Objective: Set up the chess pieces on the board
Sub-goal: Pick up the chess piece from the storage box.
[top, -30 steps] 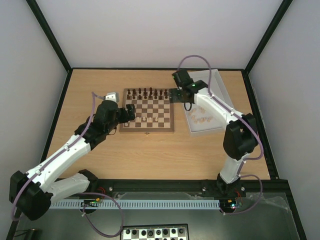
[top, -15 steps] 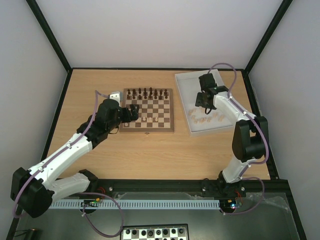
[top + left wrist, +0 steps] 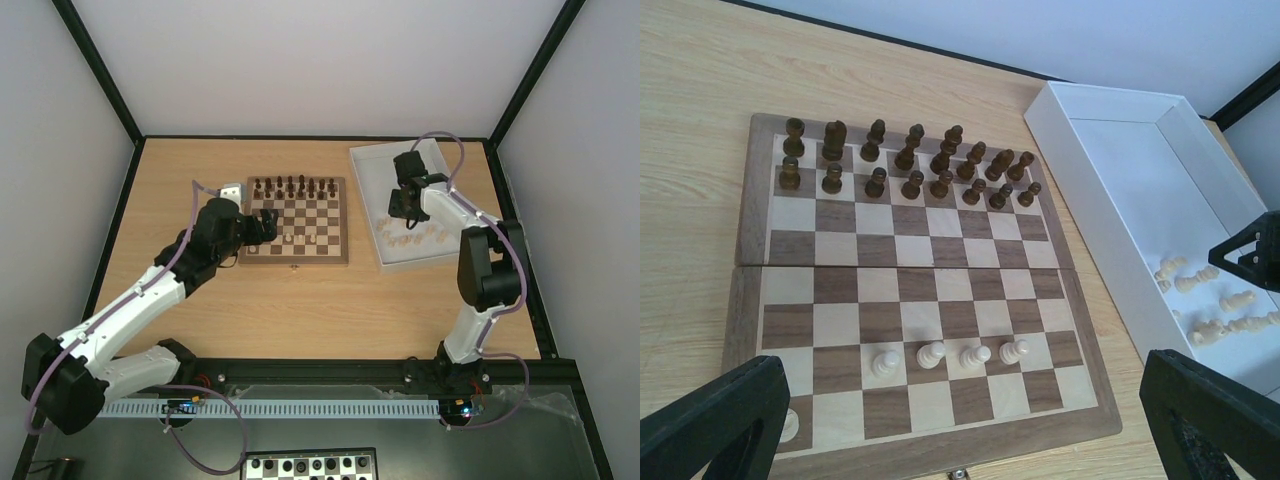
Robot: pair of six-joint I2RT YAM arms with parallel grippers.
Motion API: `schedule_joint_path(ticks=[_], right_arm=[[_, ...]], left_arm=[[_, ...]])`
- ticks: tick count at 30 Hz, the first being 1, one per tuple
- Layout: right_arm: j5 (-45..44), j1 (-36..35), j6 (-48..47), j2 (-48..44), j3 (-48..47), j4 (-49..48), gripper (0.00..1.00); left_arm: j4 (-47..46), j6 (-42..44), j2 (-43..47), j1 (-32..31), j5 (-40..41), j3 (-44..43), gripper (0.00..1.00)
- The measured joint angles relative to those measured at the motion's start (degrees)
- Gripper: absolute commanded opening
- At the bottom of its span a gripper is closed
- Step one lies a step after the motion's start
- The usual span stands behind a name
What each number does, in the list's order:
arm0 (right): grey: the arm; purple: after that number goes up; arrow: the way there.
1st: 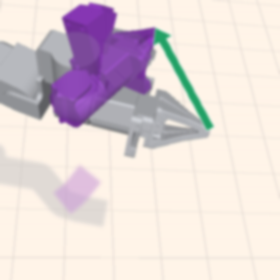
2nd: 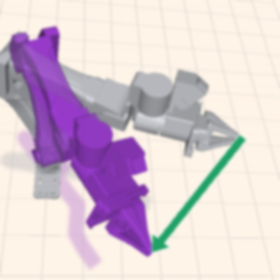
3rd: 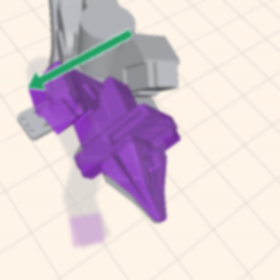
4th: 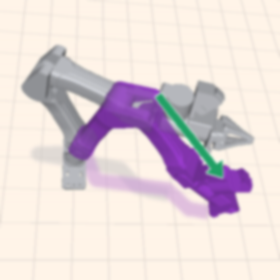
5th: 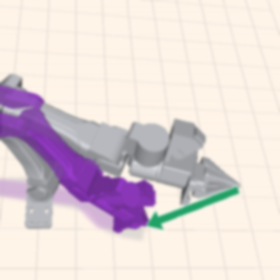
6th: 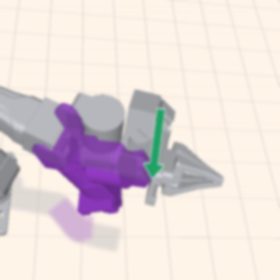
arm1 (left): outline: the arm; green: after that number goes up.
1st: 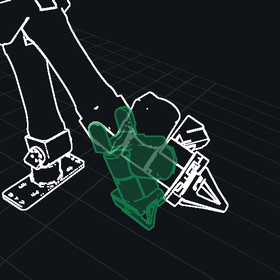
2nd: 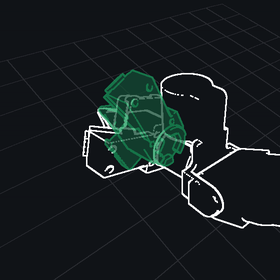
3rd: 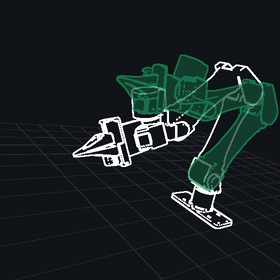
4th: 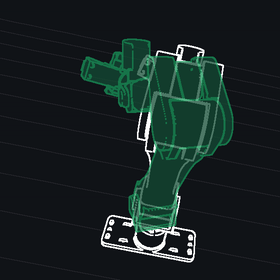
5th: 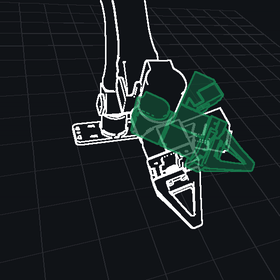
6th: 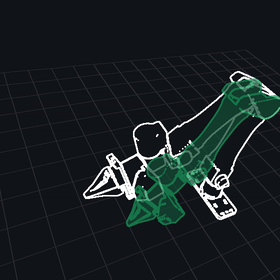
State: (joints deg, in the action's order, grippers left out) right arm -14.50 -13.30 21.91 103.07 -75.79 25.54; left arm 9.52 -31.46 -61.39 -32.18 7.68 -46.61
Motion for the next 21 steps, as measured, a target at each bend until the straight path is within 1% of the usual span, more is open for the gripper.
schedule_joint_path(ticks=[3, 7, 10, 21], right_arm=[[0.63, 0.20, -0.02, 0.87, 0.00, -0.26, 0.40], [3.30, 0.22, -0.04, 0.92, 0.02, -1.27, 0.44], [5.33, -0.04, -0.07, 0.85, 0.33, -2.03, 0.45], [9.07, -4.13, -0.52, 0.87, 0.66, -2.38, 0.38]], left_arm=[[0.00, 0.09, -0.31, 0.00, 0.13, -0.02, 0.99], [0.00, 0.26, -0.63, 0.00, 0.44, -0.02, 1.00], [0.00, 0.33, -1.01, 0.00, 0.57, -0.02, 0.99], [0.00, 0.39, -1.81, -0.02, 1.64, -0.09, 1.00]])
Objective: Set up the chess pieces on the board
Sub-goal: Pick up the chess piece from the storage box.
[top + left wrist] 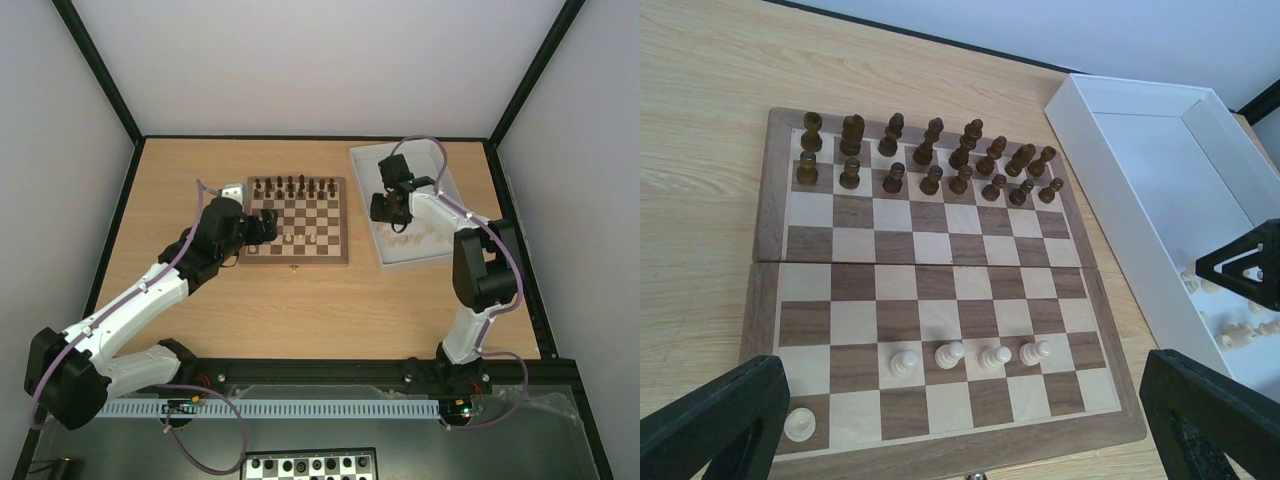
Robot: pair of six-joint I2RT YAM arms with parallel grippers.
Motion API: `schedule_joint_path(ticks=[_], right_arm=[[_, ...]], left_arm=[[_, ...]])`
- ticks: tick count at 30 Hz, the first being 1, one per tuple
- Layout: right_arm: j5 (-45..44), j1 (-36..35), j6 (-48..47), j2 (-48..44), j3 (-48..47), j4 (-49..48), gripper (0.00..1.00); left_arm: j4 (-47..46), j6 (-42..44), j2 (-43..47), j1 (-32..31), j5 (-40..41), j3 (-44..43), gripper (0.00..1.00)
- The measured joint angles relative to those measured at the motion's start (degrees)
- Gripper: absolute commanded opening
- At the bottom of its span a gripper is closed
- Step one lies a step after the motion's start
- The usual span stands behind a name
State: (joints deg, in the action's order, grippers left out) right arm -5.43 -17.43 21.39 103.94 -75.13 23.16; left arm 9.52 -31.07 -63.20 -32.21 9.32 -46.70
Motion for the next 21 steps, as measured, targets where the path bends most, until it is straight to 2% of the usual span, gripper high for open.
schedule_joint_path(ticks=[11, 21], right_arm=[[0.00, -1.03, -0.37, 1.99, 0.00, -0.09, 0.36], [-0.22, -1.03, -0.46, 4.07, 0.00, -0.11, 0.22]], left_arm=[[0.07, 0.00, -0.07, 0.00, 0.42, -0.22, 0.99], [0.09, 0.00, -0.33, 0.00, 0.81, -0.22, 0.99]])
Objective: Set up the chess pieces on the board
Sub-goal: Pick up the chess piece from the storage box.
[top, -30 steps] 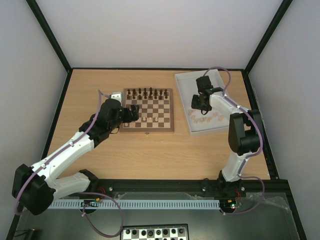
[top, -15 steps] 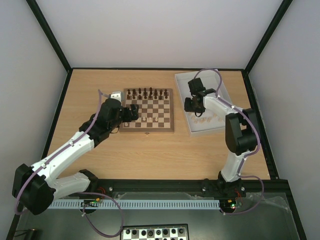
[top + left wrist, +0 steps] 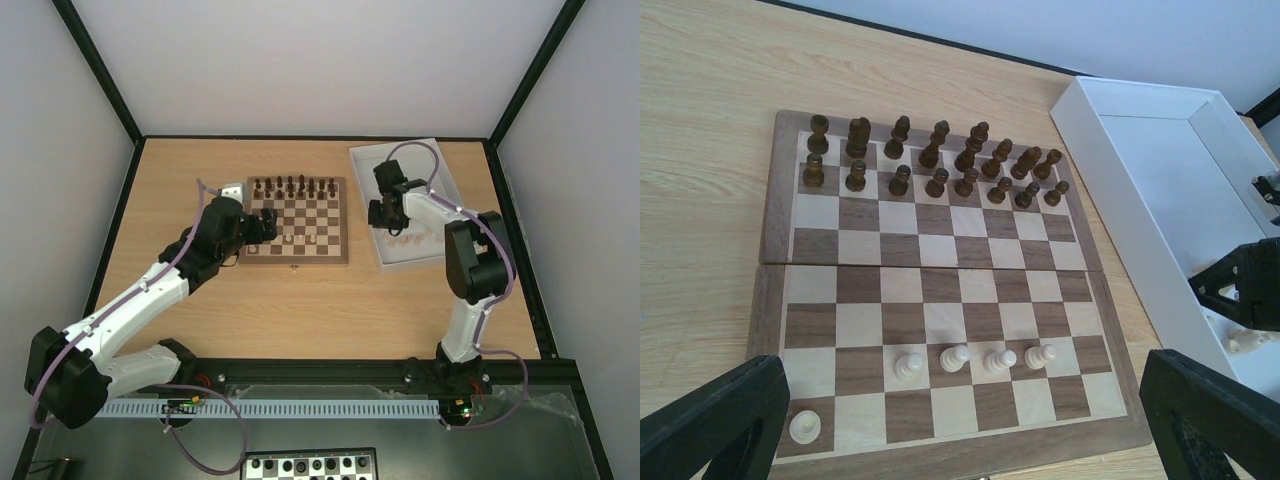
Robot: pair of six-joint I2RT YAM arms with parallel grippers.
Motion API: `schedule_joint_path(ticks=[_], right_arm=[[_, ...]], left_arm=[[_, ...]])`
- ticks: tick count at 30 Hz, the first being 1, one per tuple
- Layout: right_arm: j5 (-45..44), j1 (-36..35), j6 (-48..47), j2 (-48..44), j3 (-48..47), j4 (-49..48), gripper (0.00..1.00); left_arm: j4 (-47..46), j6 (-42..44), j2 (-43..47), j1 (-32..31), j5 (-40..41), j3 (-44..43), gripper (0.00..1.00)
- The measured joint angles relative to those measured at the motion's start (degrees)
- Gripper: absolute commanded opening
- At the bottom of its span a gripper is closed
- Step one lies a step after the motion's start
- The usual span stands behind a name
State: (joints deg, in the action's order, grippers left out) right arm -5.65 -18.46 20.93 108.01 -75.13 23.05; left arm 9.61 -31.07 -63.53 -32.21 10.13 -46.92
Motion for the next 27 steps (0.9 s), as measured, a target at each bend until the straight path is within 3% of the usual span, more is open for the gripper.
schedule_joint_path(ticks=[10, 27], right_arm=[[-0.52, 0.00, -0.07, 0.48, -0.09, 0.04, 0.03], [-3.10, -2.16, -0.07, -8.94, -0.74, 2.14, 0.02]], left_arm=[[0.04, 0.00, 0.00, 0.00, 0.28, 0.00, 0.99], [0.61, 0.00, 0.37, -0.02, 1.62, -0.09, 1.00]])
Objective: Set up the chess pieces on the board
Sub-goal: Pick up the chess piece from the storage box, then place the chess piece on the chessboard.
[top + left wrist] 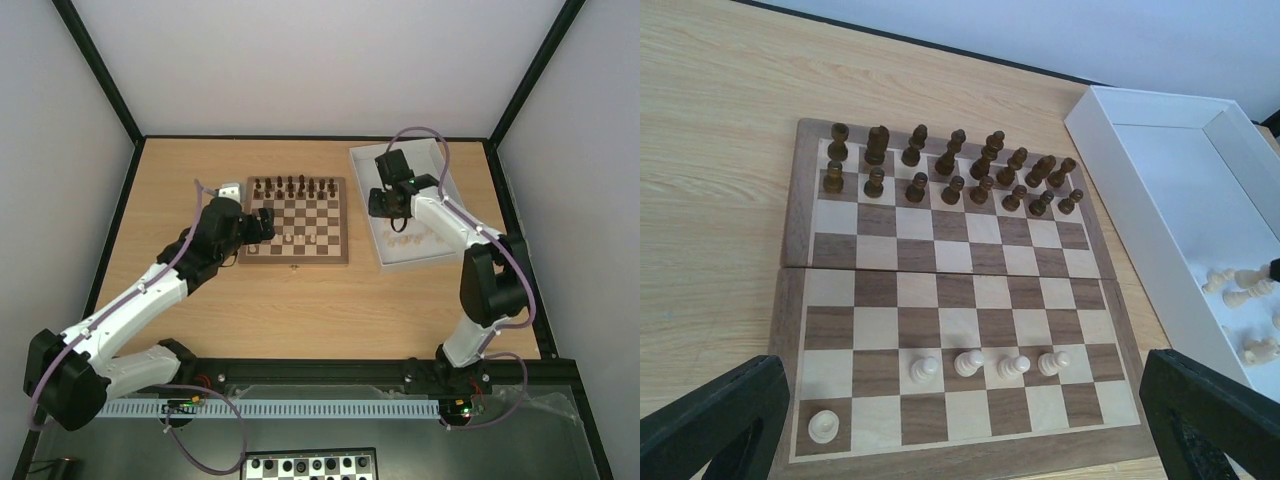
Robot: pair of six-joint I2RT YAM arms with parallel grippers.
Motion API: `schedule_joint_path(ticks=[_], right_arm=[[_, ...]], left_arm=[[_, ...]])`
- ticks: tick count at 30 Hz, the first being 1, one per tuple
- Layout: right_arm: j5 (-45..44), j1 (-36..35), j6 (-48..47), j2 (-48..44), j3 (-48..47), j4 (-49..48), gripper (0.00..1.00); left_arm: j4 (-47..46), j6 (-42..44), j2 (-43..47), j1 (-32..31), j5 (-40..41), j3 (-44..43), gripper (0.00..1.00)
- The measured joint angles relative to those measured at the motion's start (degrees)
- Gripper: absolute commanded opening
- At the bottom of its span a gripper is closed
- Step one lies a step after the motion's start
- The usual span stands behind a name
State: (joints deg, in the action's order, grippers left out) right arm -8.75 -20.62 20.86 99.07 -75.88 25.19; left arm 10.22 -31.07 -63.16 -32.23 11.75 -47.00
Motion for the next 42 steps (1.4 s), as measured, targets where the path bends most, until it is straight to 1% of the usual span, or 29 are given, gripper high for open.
schedule_joint_path(ticks=[8, 14, 18, 29, 36, 42], right_arm=[[-0.57, -5.97, 0.04, -5.79, -2.99, 4.26, 0.02], [1.44, -13.94, 0.13, -5.27, -8.66, 5.86, 0.02], [3.26, -18.25, 0.13, -1.70, -12.28, 6.25, 0.02], [5.14, -27.80, 0.13, 12.28, -21.88, 7.89, 0.02], [5.27, -31.82, 0.11, 18.75, -27.58, 9.77, 0.02], [4.39, -33.31, 0.13, 21.90, -29.68, 11.10, 0.02]], left_arm=[[1.57, -0.31, 2.47, 0.00, 1.88, -0.11, 1.00], [2.08, -2.05, 5.79, 0.00, 2.75, 0.00, 1.00], [2.60, -3.23, 8.87, 0.00, 3.41, 0.76, 1.00], [5.81, -4.94, 18.75, 0.00, 4.28, 2.40, 1.00], [7.69, -5.16, 22.14, 0.00, 4.42, 2.40, 0.99], [8.37, -5.11, 23.47, 0.00, 5.03, 2.40, 0.99]])
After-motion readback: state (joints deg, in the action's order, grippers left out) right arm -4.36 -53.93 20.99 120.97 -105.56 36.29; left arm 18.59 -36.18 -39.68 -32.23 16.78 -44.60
